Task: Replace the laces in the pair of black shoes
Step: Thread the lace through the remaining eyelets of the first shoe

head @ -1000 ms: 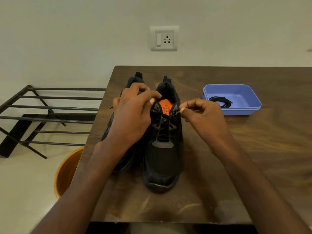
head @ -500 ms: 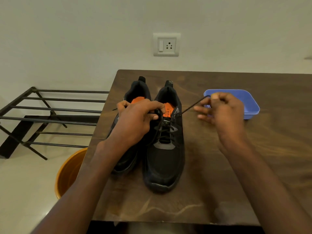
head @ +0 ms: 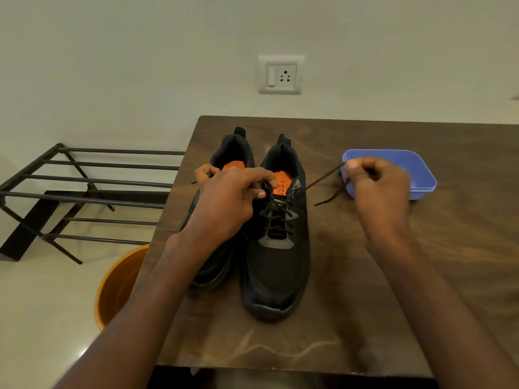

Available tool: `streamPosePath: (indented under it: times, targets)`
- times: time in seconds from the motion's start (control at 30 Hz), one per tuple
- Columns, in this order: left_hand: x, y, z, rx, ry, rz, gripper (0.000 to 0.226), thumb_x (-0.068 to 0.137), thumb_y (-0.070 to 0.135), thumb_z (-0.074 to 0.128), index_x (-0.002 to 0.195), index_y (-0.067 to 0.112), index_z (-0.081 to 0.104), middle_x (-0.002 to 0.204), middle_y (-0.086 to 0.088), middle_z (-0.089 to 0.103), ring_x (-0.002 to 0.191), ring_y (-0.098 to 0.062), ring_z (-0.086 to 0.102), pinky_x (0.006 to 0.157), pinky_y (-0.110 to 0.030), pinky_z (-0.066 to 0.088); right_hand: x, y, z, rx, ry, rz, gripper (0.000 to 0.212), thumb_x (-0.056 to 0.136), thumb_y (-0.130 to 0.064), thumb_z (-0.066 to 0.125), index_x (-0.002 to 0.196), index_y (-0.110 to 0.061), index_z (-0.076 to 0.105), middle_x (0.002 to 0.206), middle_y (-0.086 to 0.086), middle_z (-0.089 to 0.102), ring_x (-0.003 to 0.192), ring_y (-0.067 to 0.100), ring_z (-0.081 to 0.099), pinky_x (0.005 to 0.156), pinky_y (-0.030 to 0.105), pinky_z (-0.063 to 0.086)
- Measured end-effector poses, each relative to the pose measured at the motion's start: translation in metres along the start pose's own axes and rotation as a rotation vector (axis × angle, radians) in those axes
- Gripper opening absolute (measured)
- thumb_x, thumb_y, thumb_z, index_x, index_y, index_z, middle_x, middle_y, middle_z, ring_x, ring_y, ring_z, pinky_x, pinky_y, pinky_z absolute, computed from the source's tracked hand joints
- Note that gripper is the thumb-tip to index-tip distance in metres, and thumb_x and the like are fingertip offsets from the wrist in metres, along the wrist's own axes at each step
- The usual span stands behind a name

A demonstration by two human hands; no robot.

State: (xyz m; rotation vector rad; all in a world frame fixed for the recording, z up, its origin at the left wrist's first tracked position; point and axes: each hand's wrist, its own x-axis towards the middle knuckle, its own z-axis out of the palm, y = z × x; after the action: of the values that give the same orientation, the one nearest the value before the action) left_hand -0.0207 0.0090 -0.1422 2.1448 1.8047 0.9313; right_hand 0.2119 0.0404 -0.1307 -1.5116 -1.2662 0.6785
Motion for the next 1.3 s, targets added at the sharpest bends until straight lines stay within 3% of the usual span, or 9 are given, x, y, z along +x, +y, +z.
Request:
streamPosePath:
  times: [0.1, 0.2, 0.33, 0.47, 0.57, 0.7, 0.87, 1.13, 1.3]
  targets:
    - [0.0, 0.0, -0.001, -0.012, -0.017, -0.004, 0.045, 0.096, 0.006, 0.065, 0.098, 0.05, 0.06, 0.082, 0.019, 0.064, 0.093, -0.002, 0.055, 0.098, -0.048, 0.027, 0.005, 0.008, -0.009, -0.226, 0.133, -0.134, 0.014, 0.093, -0.017, 0.07, 0.106, -0.023, 0.069, 0.117, -0.002, 0.063, 0.11, 0.015, 0.058, 0.087, 0.026, 0.045]
    - [0.0, 0.0, -0.001, 0.023, 0.0, 0.017, 0.037, 0.096, 0.009, 0.066, 0.102, 0.046, 0.066, 0.079, 0.023, 0.059, 0.089, 0.005, 0.044, 0.09, -0.04, 0.022, -0.005, 0.001, 0.001, -0.32, -0.15, -0.279, 0.017, 0.091, -0.029, 0.076, 0.106, -0.027, 0.07, 0.124, -0.002, 0.055, 0.117, 0.013, 0.051, 0.09, 0.02, 0.039]
    - [0.0, -0.001, -0.002, 0.025, 0.002, 0.031, 0.034, 0.096, 0.01, 0.067, 0.105, 0.042, 0.071, 0.079, 0.021, 0.06, 0.085, 0.005, 0.042, 0.087, -0.04, 0.024, -0.017, -0.001, 0.018, -0.359, -0.465, -0.242, 0.008, 0.088, -0.032, 0.079, 0.087, -0.027, 0.073, 0.111, -0.008, 0.062, 0.103, 0.008, 0.058, 0.09, 0.031, 0.051]
    - [0.0, 0.001, -0.003, 0.062, 0.001, 0.02, 0.034, 0.097, 0.011, 0.066, 0.105, 0.044, 0.069, 0.082, 0.02, 0.06, 0.091, 0.001, 0.042, 0.088, -0.038, 0.02, -0.007, 0.0, 0.006, -0.245, -0.216, -0.103, 0.01, 0.098, -0.024, 0.069, 0.088, -0.025, 0.068, 0.099, -0.01, 0.067, 0.086, 0.0, 0.06, 0.073, 0.015, 0.046]
    - [-0.001, -0.001, -0.004, 0.057, 0.001, 0.011, 0.033, 0.097, 0.013, 0.066, 0.106, 0.045, 0.068, 0.085, 0.019, 0.063, 0.092, 0.002, 0.043, 0.089, -0.038, 0.019, 0.008, 0.007, -0.011, -0.243, 0.03, -0.066, 0.007, 0.098, -0.026, 0.068, 0.093, -0.028, 0.065, 0.103, -0.005, 0.067, 0.095, 0.011, 0.063, 0.085, 0.031, 0.052]
    - [-0.002, 0.001, -0.01, 0.04, 0.011, 0.014, 0.043, 0.095, 0.019, 0.07, 0.127, 0.045, 0.06, 0.086, 0.018, 0.066, 0.094, 0.003, 0.054, 0.088, -0.03, 0.015, 0.003, 0.01, -0.002, -0.284, -0.137, -0.229, 0.016, 0.093, -0.035, 0.073, 0.107, -0.032, 0.065, 0.125, -0.002, 0.057, 0.118, 0.017, 0.055, 0.093, 0.03, 0.044]
    - [-0.004, 0.005, -0.016, 0.069, 0.006, -0.021, 0.025, 0.095, 0.028, 0.073, 0.117, 0.038, 0.066, 0.082, 0.017, 0.069, 0.091, 0.003, 0.058, 0.081, -0.03, 0.015, -0.014, 0.003, 0.018, -0.343, -0.453, -0.334, 0.011, 0.088, -0.036, 0.078, 0.087, -0.028, 0.069, 0.116, -0.008, 0.058, 0.109, 0.007, 0.054, 0.089, 0.023, 0.044]
    - [-0.006, 0.004, -0.018, 0.064, -0.094, 0.003, 0.034, 0.096, 0.022, 0.07, 0.124, 0.039, 0.061, 0.08, 0.016, 0.062, 0.095, -0.001, 0.053, 0.1, -0.042, 0.027, -0.008, 0.009, 0.013, -0.266, -0.506, -0.112, 0.013, 0.103, -0.024, 0.06, 0.09, -0.021, 0.063, 0.098, -0.004, 0.071, 0.099, 0.01, 0.067, 0.083, 0.029, 0.052]
    - [-0.01, 0.005, -0.02, 0.133, -0.082, 0.028, 0.034, 0.097, 0.028, 0.068, 0.128, 0.037, 0.06, 0.095, 0.018, 0.061, 0.106, -0.003, 0.05, 0.092, -0.028, 0.013, -0.013, -0.001, 0.007, -0.226, -0.495, -0.163, 0.007, 0.101, -0.025, 0.063, 0.094, -0.025, 0.063, 0.077, -0.004, 0.073, 0.075, 0.003, 0.069, 0.07, 0.02, 0.052]
